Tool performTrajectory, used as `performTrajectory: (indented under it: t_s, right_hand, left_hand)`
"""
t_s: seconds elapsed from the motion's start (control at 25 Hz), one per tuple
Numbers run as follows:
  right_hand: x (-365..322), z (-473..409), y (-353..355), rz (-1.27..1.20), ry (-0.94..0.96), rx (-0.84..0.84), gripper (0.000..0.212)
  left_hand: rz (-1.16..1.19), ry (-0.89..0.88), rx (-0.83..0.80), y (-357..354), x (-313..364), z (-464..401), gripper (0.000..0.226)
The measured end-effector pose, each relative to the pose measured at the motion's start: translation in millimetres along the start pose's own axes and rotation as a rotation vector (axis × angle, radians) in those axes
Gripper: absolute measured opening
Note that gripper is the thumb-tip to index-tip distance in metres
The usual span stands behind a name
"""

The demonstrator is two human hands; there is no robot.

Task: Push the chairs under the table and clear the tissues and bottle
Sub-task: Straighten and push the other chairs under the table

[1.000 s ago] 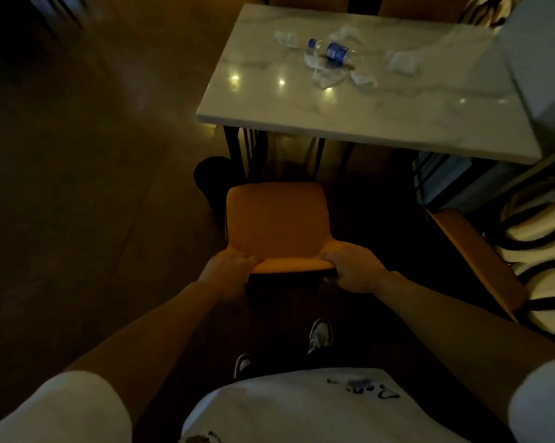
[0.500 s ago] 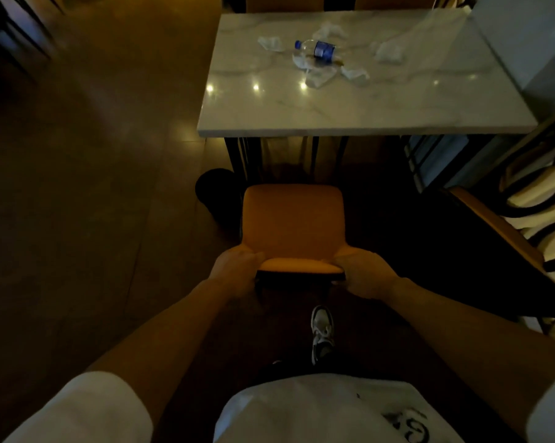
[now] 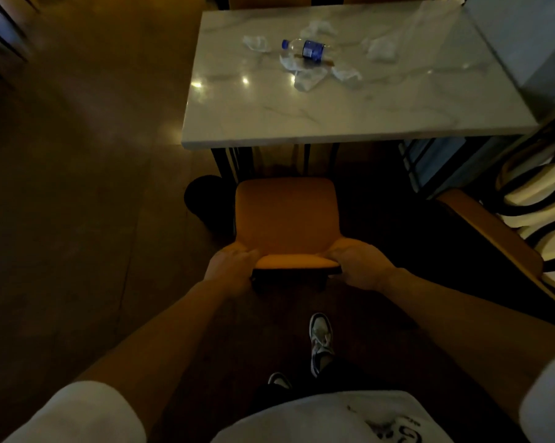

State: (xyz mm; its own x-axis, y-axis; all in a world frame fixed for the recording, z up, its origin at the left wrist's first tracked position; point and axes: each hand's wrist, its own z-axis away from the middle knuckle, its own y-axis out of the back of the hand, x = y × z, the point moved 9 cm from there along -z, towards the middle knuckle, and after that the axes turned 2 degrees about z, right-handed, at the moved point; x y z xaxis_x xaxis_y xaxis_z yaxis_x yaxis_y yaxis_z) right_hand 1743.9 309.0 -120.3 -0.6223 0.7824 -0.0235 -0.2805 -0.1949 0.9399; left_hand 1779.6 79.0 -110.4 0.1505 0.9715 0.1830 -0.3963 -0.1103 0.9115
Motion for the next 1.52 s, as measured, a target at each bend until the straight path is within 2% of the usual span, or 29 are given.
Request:
performTrajectory:
  t_s: [0.64,1.0,1.52]
  right_hand:
    - [55,-101,38,0.002,0.041,0.073,0.064]
    - [87,-136,53,-0.054,0.132,0.07,0.062]
    - [110,-180,74,-0.074,0.153,0.063,0.063]
  left_hand:
    - [0.04,0.053,-0.029,48,-36,-96,0.064]
    - [0.064,0.074,-0.051,70,-36,-131,0.062]
    - [0.058,0.084,-0.084,92,-55,-176,0.063]
